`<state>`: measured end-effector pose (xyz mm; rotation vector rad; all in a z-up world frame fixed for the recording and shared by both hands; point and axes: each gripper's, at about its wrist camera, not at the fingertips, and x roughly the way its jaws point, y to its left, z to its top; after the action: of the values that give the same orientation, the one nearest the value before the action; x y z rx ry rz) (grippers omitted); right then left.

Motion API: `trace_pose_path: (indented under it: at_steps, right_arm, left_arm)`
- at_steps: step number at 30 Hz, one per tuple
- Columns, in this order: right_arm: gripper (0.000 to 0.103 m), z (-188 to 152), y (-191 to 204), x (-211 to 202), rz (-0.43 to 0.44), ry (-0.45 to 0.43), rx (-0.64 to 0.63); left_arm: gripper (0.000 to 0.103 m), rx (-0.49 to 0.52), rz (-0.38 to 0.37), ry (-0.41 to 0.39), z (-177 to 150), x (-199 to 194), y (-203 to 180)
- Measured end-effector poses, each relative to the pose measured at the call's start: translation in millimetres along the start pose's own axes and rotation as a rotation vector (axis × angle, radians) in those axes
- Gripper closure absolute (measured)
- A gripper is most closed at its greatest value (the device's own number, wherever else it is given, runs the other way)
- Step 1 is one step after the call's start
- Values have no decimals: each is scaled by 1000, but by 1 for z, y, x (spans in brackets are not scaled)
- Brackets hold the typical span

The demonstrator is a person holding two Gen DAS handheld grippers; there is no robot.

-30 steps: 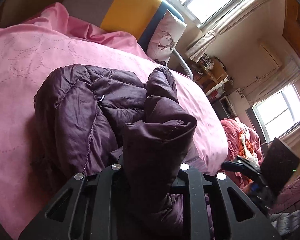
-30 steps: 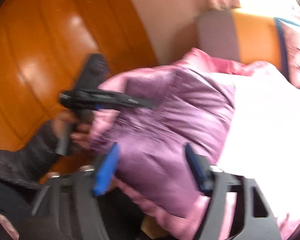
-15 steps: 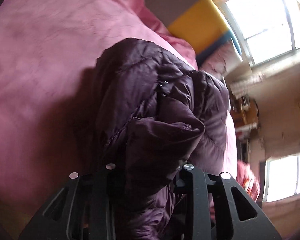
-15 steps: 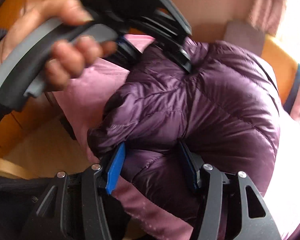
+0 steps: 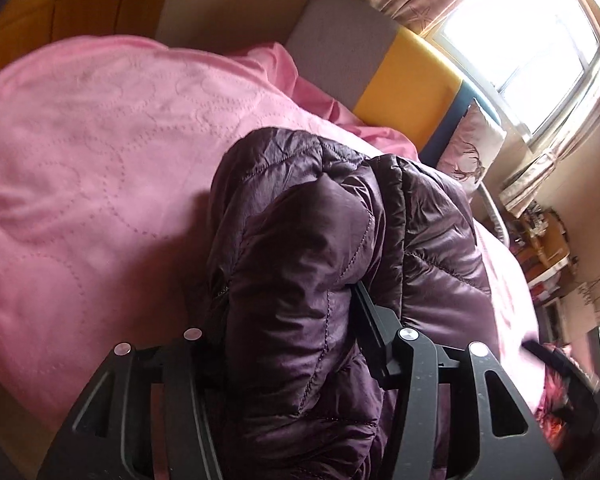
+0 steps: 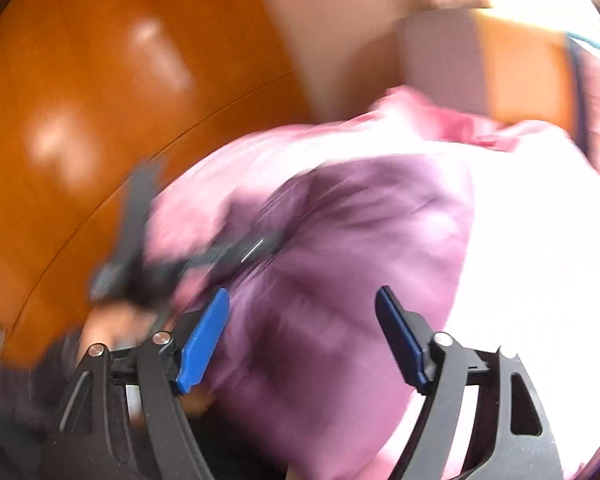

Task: Fold large clothes

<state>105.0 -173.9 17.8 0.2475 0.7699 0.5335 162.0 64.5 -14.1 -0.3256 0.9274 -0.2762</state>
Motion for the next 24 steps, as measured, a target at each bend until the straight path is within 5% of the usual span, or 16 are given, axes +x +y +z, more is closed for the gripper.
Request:
trace_pose_path:
  at_steps: [5, 7, 11, 19, 24]
  right_arm:
    - [26, 61, -15, 56, -105, -3, 119]
    - [26, 69, -11, 85, -161, 39, 114]
    - [20, 68, -7, 141, -291, 142, 43]
    - [13, 43, 2, 185, -304, 144, 21]
    - [6, 44, 19, 143, -225, 91, 55]
  left_arm:
    - [43, 70, 79, -73, -13, -13, -9]
    - [33, 91, 120, -93, -17, -15, -7]
    - [32, 81, 144, -83, -18, -10, 1]
    - [32, 99, 153, -87, -18, -13, 3]
    - [32, 124, 144, -87, -20, -16, 2]
